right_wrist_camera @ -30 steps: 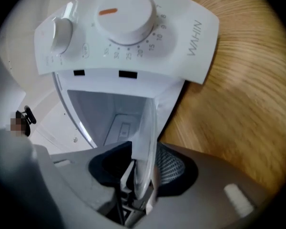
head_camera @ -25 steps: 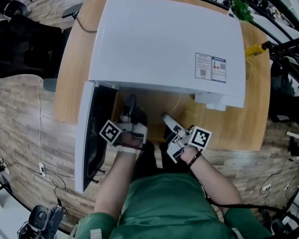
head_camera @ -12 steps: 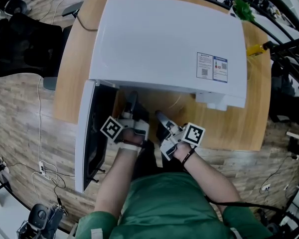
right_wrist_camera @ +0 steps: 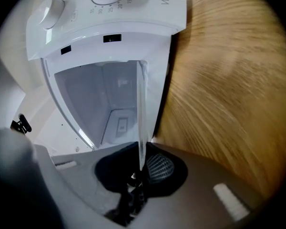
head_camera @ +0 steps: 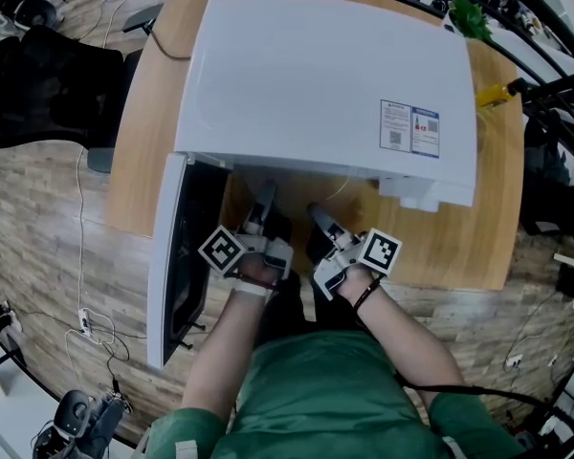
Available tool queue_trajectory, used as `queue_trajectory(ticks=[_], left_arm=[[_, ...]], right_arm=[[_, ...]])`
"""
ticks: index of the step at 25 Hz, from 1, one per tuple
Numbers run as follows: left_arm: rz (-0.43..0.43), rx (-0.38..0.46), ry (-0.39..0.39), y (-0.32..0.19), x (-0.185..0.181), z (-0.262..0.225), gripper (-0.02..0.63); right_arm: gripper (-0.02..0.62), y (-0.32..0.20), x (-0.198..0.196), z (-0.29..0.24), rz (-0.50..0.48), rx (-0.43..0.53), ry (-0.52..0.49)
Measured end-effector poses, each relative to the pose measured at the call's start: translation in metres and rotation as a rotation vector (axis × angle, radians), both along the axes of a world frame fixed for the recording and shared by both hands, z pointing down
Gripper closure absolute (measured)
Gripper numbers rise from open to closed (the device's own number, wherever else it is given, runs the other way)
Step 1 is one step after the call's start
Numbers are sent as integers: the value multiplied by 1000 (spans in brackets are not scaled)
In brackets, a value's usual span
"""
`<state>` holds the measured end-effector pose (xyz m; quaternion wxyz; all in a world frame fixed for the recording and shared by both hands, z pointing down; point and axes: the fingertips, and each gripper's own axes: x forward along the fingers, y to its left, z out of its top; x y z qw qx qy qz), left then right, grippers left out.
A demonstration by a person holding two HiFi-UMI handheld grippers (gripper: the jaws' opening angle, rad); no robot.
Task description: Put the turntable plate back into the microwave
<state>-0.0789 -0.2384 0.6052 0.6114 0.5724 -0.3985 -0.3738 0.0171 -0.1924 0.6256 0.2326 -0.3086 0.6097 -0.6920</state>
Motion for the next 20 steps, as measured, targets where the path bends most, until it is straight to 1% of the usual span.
queue_trajectory(ticks=[3,7,10,11,12,15,19,20], left_arm=[[19,-7,-3,10,3,-1,428],[59,-14,-15,26,8,-2,428],[70,-28,-30,36,11,-2,431],[70,-30,-39,37,11,-3,451],[72,-33,-50,37,11,-2,506],[79,-52,-63,36,11,1,566],[74,-56,-57,28,10,0,568],[72,-56,-55,26,11,1,569]], right_arm=[[555,-3,0,0,0,5,-4],[555,-4,-3,-2,-5,7,-10],[555,-4,-4,-3,-6,2,-14],[555,-4,-4,-3,-6,1,-16],[555,-4,-4,-3,-6,2,-17],[555,-6,-2,-3,-11,5,-2],[554,-14,-4,-6,-29,22,36],[536,-16,-4,-8,-32,31,41]])
